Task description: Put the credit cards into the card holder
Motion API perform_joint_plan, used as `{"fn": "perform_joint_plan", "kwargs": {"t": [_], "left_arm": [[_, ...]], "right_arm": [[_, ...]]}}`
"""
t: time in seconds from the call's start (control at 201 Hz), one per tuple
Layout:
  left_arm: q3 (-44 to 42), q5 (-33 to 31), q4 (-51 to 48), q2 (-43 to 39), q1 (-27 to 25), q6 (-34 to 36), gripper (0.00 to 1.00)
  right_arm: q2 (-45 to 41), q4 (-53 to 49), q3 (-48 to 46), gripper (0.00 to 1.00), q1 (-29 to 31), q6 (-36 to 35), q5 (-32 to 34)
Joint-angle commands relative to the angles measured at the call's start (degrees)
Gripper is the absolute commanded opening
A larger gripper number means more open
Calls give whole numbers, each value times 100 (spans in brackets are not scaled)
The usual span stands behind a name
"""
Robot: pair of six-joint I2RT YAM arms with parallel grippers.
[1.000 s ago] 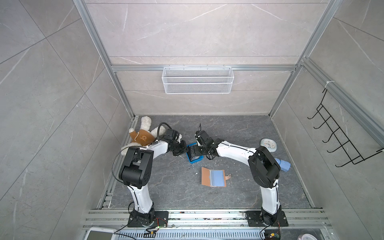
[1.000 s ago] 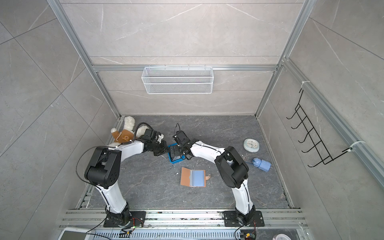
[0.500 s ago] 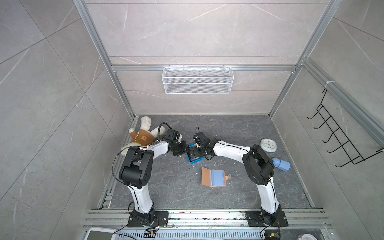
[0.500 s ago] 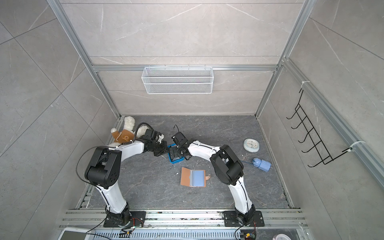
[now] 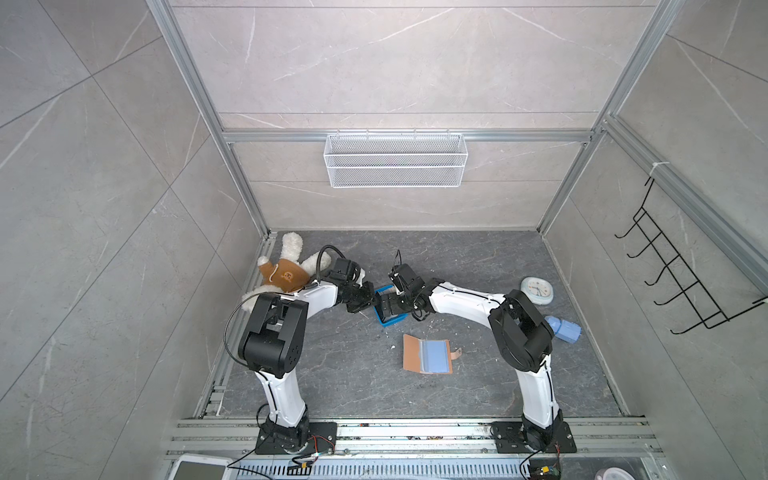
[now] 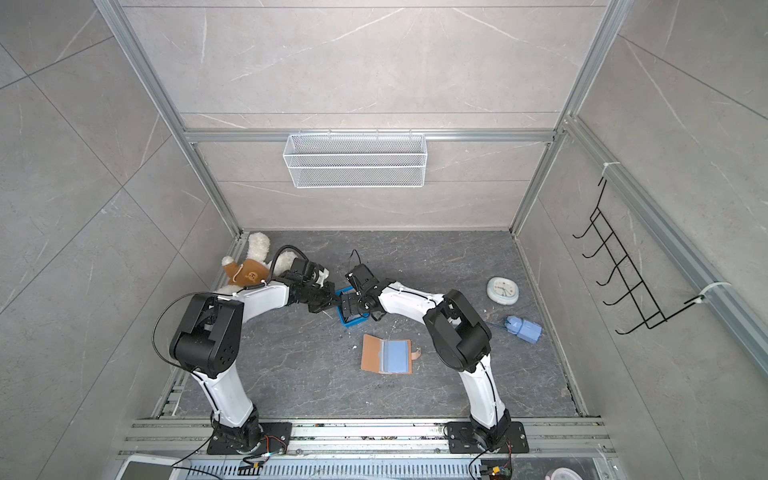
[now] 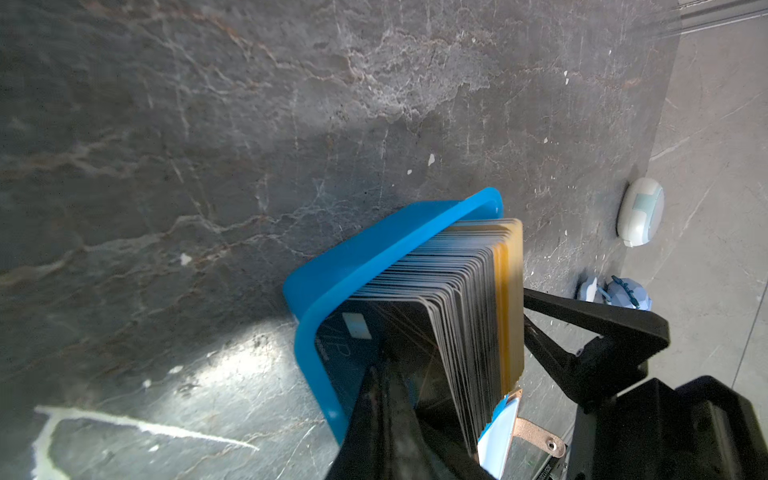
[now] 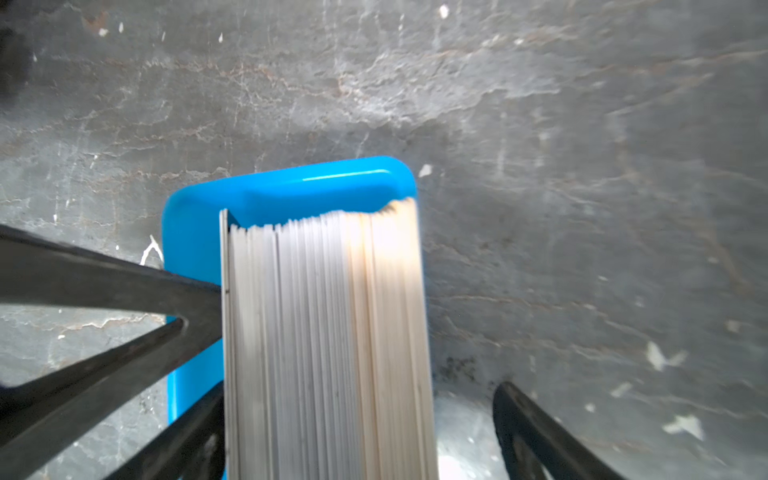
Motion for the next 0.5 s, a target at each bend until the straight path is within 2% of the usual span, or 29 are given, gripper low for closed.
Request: {"fn": "perform_joint_plan", "kwargs": {"t": [0.0,0.249,0.493], "left_arm": [[113,-140,-243,-19,-22,136,1],[170,-92,-245,39,-67,157,1],[207,-78,-244,110,-88,143,8]], "right_arm": [[-320,30,-134,96,-115,78,78],[-382,99,-209,96,-137,87,-48],[-548,118,-324,95,-130,87,10]]}}
